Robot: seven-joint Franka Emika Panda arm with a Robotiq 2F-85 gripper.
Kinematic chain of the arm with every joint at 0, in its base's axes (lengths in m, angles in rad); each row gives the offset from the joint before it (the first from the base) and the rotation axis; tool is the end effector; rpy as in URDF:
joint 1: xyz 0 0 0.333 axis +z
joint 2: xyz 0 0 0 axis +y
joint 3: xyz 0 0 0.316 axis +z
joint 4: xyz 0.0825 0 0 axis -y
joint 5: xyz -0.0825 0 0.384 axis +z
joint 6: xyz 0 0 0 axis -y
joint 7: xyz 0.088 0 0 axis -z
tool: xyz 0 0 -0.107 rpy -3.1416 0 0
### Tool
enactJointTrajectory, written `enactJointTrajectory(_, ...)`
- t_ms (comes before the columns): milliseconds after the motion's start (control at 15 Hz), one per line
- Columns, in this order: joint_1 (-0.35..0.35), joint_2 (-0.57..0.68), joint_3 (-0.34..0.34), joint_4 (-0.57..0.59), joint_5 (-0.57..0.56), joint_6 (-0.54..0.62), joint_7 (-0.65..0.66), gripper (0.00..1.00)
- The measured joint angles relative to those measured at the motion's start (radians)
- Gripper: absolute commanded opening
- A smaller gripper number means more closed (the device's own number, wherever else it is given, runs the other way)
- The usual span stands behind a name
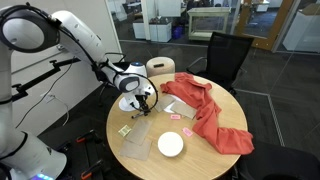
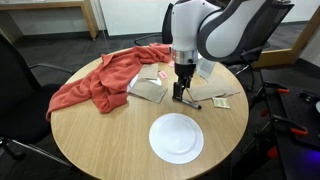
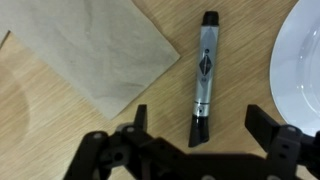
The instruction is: Take the marker from the white bowl and put it on the table, then return it to the white bowl
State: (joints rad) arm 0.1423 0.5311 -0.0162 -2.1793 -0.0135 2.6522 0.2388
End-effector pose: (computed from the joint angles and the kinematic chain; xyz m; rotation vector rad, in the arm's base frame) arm 0.5439 0.0689 0.1374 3.1121 -0.1536 -0.0851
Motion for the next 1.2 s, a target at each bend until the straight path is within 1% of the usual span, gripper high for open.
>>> enactJointTrajectory(333, -0.003, 0.028, -0.002, 0.007, -0.007, 0.006, -0.019, 1.00)
enactJointTrajectory(400, -0.003, 0.035, -0.003, 0.010, -0.010, 0.007, -0.019, 0.81)
enactJointTrajectory(600, -0.003, 0.052, -0.005, 0.019, -0.018, 0.009, -0.019, 0.59)
enactJointTrajectory(667, -0.002, 0.057, -0.005, 0.022, -0.020, 0.009, -0.019, 0.49)
enactJointTrajectory(1067, 0.004, 0.065, -0.006, 0.036, -0.021, 0.011, -0.019, 0.06)
enactJointTrajectory(1133, 0.006, 0.064, -0.006, 0.039, -0.021, 0.011, -0.019, 0.00)
enactJointTrajectory(1200, 0.007, 0.064, -0.007, 0.040, -0.021, 0.011, -0.019, 0.02)
